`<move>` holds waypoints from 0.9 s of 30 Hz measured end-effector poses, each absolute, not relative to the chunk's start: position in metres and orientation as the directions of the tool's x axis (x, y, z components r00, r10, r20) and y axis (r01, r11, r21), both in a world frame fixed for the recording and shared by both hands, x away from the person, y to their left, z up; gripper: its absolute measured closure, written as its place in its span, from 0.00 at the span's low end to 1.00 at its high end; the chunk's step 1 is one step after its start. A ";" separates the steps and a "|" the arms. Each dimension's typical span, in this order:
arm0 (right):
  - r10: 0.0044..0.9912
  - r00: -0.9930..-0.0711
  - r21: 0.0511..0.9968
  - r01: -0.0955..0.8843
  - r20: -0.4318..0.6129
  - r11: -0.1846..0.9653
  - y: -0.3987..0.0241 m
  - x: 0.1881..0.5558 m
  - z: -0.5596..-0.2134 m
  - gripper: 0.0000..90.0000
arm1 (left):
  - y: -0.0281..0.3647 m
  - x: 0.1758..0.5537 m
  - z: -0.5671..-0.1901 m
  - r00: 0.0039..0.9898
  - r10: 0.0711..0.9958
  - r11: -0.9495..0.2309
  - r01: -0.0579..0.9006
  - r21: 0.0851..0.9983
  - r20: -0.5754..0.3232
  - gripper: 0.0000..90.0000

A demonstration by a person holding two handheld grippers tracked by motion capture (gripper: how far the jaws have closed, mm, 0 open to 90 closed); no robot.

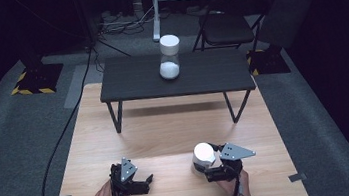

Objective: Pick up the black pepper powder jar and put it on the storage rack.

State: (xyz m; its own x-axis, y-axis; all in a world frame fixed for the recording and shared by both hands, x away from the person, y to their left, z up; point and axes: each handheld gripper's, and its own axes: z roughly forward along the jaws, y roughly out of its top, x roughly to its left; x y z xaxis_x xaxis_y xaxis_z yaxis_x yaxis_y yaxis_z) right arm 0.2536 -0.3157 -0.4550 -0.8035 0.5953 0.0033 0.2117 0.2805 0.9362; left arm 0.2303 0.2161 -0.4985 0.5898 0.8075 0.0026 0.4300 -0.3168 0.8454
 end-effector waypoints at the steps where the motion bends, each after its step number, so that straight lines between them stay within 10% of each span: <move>1: 0.592 -0.806 0.936 0.212 0.005 0.281 -0.317 0.254 -0.455 0.21 | 0.216 0.230 -0.499 0.590 0.808 -0.317 0.430 0.845 0.002 0.00; 27: 0.612 -0.790 0.923 0.215 -0.028 0.320 -0.307 0.247 -0.429 0.33 | 0.216 0.230 -0.498 0.590 0.807 -0.317 0.431 0.845 0.002 0.00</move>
State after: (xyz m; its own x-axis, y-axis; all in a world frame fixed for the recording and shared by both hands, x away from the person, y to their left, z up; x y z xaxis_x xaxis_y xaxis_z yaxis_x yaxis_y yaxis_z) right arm 0.2469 -0.3068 -0.4295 -0.7902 0.6122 -0.0281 0.2150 0.3199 0.9227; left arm 0.2304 0.2162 -0.4984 0.5899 0.8075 0.0022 0.4310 -0.3171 0.8448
